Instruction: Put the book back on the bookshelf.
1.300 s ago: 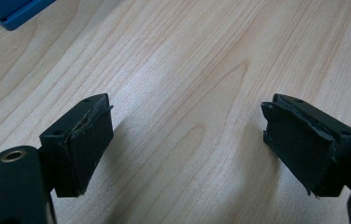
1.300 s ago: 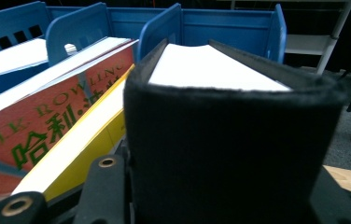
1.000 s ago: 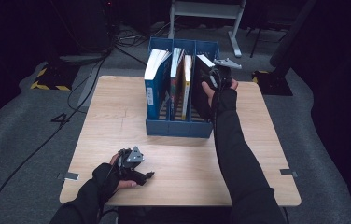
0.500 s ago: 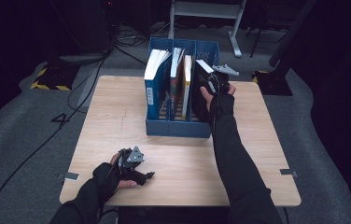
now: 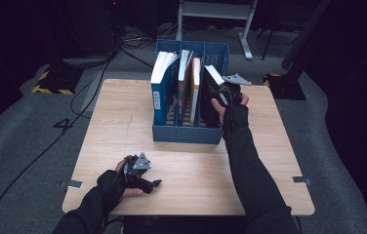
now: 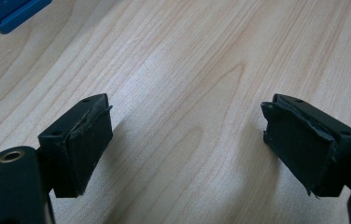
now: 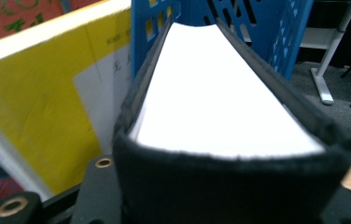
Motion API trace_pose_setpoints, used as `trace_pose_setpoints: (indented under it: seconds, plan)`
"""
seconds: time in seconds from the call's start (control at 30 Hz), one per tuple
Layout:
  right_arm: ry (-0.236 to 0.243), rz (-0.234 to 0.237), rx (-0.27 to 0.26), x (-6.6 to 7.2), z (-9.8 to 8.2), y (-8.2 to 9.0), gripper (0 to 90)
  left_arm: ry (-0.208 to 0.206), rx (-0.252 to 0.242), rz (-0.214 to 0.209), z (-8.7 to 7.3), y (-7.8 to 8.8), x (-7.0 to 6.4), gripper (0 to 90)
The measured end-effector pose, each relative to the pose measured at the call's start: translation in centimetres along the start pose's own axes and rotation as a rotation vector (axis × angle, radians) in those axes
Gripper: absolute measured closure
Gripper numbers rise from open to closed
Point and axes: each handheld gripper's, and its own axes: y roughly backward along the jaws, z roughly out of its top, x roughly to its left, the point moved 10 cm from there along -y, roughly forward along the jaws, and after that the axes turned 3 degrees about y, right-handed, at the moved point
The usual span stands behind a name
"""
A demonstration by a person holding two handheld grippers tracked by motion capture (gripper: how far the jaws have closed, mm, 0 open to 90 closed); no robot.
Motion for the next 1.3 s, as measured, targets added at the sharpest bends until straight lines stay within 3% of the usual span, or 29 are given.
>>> trace_pose_setpoints:
  seconds: [0.63, 0.97, 1.3]
  plan:
    - [0.067, 0.007, 0.027, 0.7, -1.7, 1.6, 50.3, 0.001, -0.002, 0.003, 0.0, 0.0, 0.0, 15.1]
    - [0.027, 0.070, 0.013, 0.8, -2.3, 2.5, 45.7, 0.004, -0.002, 0.006, 0.0, 0.0, 0.0, 15.2]
    - [0.058, 0.098, 0.032, 0.6, -4.9, 3.7, 45.5, 0.005, -0.003, 0.008, 0.0, 0.0, 0.0, 15.3]
